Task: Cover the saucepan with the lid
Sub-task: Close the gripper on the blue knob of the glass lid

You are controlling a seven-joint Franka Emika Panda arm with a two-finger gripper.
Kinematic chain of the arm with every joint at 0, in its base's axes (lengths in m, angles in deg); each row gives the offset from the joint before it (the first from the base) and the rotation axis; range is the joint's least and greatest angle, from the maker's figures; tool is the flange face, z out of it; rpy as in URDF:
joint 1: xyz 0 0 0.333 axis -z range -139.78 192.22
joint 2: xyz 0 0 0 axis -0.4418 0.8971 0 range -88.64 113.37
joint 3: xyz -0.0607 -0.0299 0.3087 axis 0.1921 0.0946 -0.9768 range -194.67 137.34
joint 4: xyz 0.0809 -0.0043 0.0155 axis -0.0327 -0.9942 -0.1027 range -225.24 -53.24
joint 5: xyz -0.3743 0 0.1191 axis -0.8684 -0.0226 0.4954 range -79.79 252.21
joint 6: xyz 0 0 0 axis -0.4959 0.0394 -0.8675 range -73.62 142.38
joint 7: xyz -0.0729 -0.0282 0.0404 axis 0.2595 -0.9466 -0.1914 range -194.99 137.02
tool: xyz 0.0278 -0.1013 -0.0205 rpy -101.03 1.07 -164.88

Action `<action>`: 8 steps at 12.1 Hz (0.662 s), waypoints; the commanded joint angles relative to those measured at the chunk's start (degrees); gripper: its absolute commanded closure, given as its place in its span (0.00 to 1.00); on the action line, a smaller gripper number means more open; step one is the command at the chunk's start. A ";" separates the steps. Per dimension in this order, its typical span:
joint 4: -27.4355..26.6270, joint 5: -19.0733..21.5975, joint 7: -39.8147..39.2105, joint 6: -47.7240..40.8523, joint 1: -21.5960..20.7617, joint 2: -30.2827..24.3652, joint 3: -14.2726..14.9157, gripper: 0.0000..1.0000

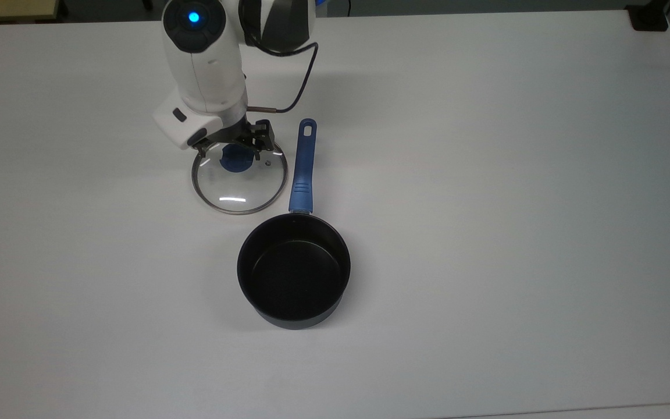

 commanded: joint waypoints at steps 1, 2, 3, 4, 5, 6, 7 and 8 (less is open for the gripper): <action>-0.80 3.36 -0.14 1.22 -0.70 -0.81 0.17 0.00; -0.80 3.81 -0.14 1.49 -0.70 -0.72 0.17 0.13; -0.80 3.81 -0.14 1.66 -0.70 -0.63 0.17 0.25; -0.80 3.81 -0.14 1.67 -0.70 -0.02 0.17 0.31; -0.71 3.81 -0.22 1.75 -0.70 0.16 0.17 0.36; -0.62 3.81 -0.23 1.75 -0.70 0.16 0.17 0.46; -0.36 3.81 -0.31 1.84 -0.53 0.07 0.17 0.55; 0.77 3.81 -1.01 1.32 0.08 -0.36 0.52 0.59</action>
